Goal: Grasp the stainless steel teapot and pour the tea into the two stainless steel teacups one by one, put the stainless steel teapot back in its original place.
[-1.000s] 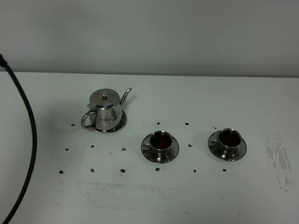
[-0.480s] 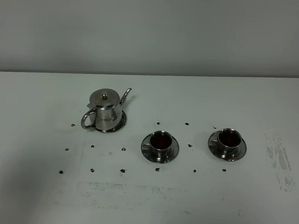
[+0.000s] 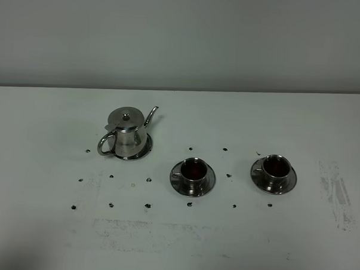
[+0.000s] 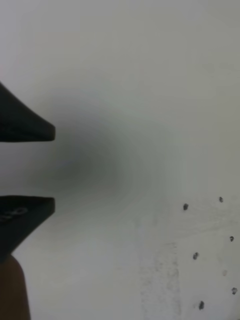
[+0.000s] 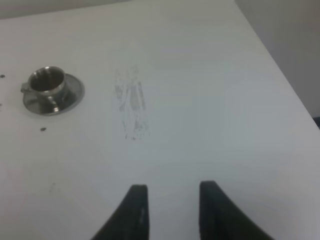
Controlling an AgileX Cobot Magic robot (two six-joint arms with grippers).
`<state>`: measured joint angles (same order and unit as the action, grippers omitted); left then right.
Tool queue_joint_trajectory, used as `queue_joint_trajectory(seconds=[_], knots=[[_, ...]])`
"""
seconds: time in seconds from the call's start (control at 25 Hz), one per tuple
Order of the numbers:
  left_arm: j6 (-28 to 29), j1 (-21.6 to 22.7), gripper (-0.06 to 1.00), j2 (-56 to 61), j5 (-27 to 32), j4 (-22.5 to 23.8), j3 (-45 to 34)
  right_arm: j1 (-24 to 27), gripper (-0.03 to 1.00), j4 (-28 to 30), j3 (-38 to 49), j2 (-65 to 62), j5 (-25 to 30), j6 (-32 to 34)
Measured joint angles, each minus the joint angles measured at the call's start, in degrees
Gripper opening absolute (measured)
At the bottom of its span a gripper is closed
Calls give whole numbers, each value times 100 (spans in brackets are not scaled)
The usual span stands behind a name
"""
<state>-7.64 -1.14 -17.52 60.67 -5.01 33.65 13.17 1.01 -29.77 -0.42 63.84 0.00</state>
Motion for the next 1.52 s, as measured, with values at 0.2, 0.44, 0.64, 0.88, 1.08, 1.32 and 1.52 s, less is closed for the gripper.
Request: queue_joint_trajectory(seconds=[0.2,0.44,0.64,0.88,1.08,1.32,1.52], knots=[[-1,0,29,574,-44,-251,-509,0,24,0,0,0,0,0],[4,0,29,1185,6,-236,-747,0,24,0,0,0,0,0],[4,0,29,1675,11,-236,-747,0,24,0,0,0,0,0],[4,0,29,1776,23,-236,-747,0,24,0,0,0,0,0],[4,0,29,1776,23,-236,-747,0,24,0,0,0,0,0],[4,0,29,1776,23,-236,-747,0,24,0,0,0,0,0],[4,0,29,1776,23,-236,-747,-468,24,-30,0,0,0,0]])
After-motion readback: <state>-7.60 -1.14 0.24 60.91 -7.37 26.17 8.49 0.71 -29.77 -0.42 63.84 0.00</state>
